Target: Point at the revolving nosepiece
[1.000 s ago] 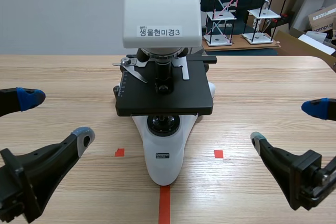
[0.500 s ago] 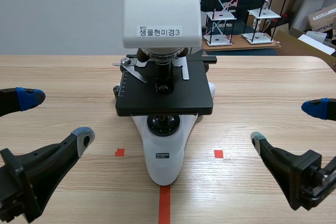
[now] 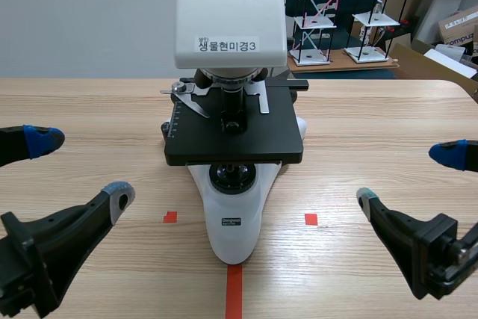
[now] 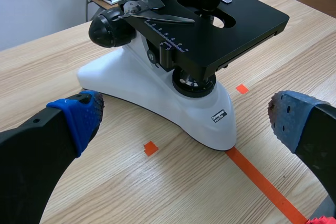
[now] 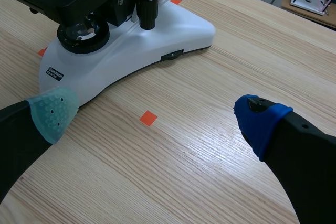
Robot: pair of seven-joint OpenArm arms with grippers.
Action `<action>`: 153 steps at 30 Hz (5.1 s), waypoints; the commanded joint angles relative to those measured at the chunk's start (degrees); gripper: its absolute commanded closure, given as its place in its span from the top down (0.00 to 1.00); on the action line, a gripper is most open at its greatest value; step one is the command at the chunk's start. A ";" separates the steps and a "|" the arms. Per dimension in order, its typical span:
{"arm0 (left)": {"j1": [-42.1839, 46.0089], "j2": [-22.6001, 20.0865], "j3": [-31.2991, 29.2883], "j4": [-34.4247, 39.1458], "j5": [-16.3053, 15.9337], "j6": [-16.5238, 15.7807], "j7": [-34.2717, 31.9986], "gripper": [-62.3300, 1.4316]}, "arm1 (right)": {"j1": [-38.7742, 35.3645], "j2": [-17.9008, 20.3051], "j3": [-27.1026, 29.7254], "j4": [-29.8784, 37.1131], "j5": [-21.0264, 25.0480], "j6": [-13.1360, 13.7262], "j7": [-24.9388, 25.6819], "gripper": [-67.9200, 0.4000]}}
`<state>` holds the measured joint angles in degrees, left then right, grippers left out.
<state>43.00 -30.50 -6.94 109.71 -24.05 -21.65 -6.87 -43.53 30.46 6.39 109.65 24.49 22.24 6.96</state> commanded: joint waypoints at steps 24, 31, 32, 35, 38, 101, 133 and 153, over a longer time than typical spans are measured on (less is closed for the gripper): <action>-0.02 0.00 0.07 0.61 -0.37 -0.15 -0.59 1.00 | 1.66 0.13 0.35 0.76 -0.74 -0.15 1.03 0.71; -0.02 0.00 0.07 0.61 -0.35 -0.15 -0.59 1.00 | 6.97 0.15 0.33 0.76 -3.06 -0.39 1.11 0.01; -0.02 0.00 0.07 0.61 -0.35 -0.15 -0.61 1.00 | 7.91 0.15 0.33 0.76 -3.06 -0.37 1.11 0.01; -0.02 0.00 0.07 0.61 -0.35 -0.15 -0.59 1.00 | 10.84 0.15 0.33 0.74 -3.06 -0.15 1.25 0.00; -0.02 0.00 0.07 0.61 -0.35 -0.15 -0.61 1.00 | 14.38 0.15 0.28 0.50 -3.06 0.15 1.36 0.00; -0.02 0.00 0.07 0.61 -0.20 -0.13 -0.66 1.00 | 46.56 -7.30 -16.22 -18.23 -18.32 20.48 8.46 0.00; -0.02 0.00 0.07 0.61 -0.20 -0.13 -0.61 1.00 | 46.56 -7.30 -16.22 -18.23 -18.32 20.48 8.70 0.00; -0.02 0.00 0.07 0.61 -0.20 -0.13 -0.61 1.00 | 46.53 -7.30 -16.22 -18.23 -18.32 20.48 8.66 0.00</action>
<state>43.00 -30.50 -6.94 109.71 -24.03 -21.65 -6.87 2.33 22.68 -10.39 90.59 5.37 42.37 14.55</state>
